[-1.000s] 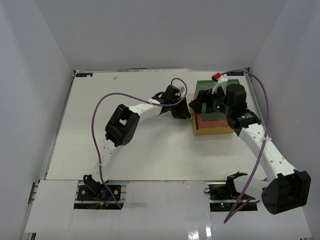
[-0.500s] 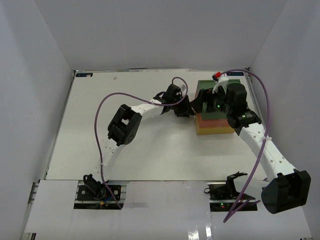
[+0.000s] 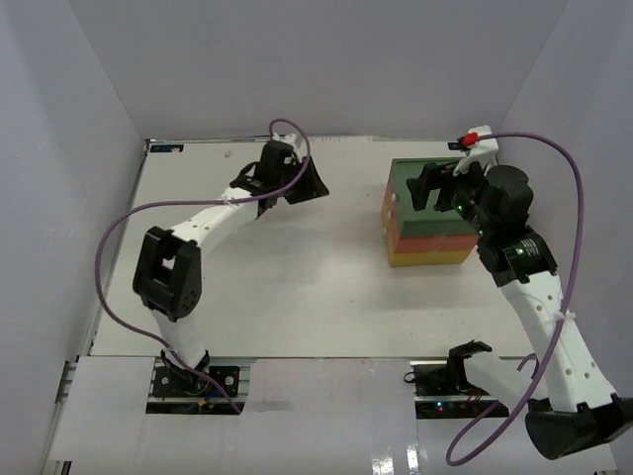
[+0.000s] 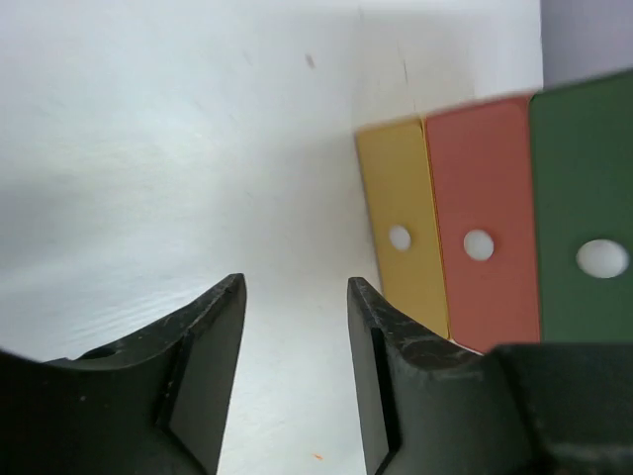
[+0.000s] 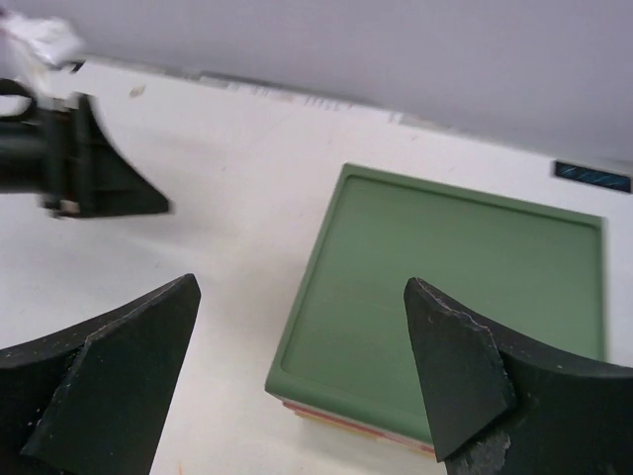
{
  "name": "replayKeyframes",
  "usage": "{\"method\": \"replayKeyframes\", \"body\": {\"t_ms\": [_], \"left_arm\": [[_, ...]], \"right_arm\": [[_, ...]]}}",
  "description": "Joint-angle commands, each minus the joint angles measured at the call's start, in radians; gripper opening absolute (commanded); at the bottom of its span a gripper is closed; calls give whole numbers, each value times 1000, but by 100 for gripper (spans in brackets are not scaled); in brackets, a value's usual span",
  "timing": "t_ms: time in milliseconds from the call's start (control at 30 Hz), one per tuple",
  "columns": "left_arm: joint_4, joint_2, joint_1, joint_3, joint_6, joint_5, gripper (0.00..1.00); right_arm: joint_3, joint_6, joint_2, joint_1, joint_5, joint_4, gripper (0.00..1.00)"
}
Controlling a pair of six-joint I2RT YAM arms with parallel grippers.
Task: Sort the stationery into containers
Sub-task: Reset both arms
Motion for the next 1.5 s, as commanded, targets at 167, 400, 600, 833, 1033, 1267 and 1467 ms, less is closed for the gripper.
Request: {"method": "replayKeyframes", "body": {"t_ms": [167,400,600,833,1033,1267,1467], "left_arm": [[-165,-503,113,-141,222,-311,63],[-271,-902,125,-264,315,-514,87],[-317,-1157,125,-397,338,-706,98],[-315,-1438,125,-578,340,-789,98],[-286,-1574,125,-718,311,-806,98],[-257,-1617,125,-828,273,-809,98],[-225,-1620,125,-867,271,-801,98]], "right_arm": [[-4,-150,-257,2,338,-33,90],[-134,-199,-470,2,417,-18,90],[-297,-190,-650,3,372,24,90],[-443,-181,-804,2,374,25,90],[-529,-175,-894,2,378,25,90],[-581,-136,-946,3,377,16,90],[-592,-127,-954,2,342,9,90]]}}
